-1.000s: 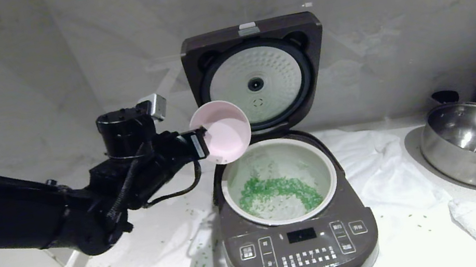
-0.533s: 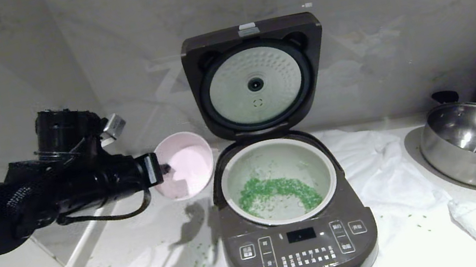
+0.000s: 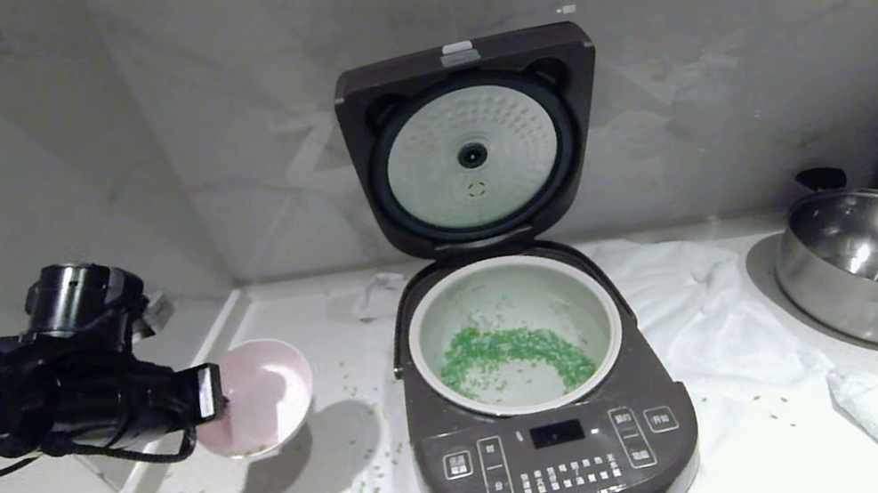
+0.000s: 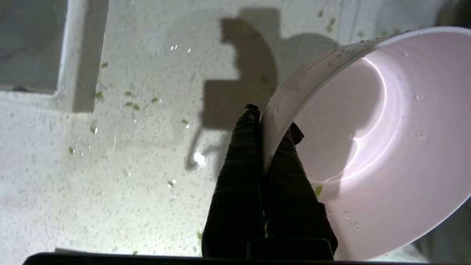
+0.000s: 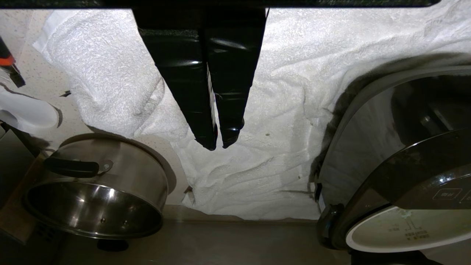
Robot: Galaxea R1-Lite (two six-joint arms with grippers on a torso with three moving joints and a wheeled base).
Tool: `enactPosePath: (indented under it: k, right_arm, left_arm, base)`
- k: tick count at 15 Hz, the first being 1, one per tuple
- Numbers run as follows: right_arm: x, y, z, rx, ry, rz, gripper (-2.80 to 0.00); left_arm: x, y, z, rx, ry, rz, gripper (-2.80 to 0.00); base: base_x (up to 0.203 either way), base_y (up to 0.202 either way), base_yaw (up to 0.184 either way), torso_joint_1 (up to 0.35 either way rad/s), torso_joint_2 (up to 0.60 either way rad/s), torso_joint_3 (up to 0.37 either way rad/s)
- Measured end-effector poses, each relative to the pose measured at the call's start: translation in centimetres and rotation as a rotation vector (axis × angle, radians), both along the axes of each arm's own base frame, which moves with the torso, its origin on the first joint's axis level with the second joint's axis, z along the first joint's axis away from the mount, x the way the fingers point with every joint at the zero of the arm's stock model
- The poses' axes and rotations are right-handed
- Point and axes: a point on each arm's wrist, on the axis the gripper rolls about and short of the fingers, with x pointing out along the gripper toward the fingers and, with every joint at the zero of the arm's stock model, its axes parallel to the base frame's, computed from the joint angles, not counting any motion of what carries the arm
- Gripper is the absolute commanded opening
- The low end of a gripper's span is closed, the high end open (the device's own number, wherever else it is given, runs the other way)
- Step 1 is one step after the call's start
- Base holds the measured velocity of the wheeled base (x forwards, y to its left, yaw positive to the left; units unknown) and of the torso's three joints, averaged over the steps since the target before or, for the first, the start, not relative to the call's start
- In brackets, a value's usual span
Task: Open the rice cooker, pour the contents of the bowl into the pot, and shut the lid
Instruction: Place the bowl on the table
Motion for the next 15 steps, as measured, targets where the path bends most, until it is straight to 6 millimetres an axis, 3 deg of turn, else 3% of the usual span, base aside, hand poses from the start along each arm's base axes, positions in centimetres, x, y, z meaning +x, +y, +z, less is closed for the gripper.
enactPosePath:
  k: [5,15]
  right_arm:
    - [0.0,0.0,0.0,0.0,0.0,0.0,-2.8]
    - [0.0,0.0,0.0,0.0,0.0,0.0,-2.8]
  left_arm:
    - [-1.1,0.6,-3.0,0.065,0.209,-0.025,-2.8]
    - [3.7,3.5,-8.8,0.059,0.323,0.08,-2.8]
  base:
    - [0.0,0.0,0.0,0.0,0.0,0.0]
    - [0.0,0.0,0.0,0.0,0.0,0.0]
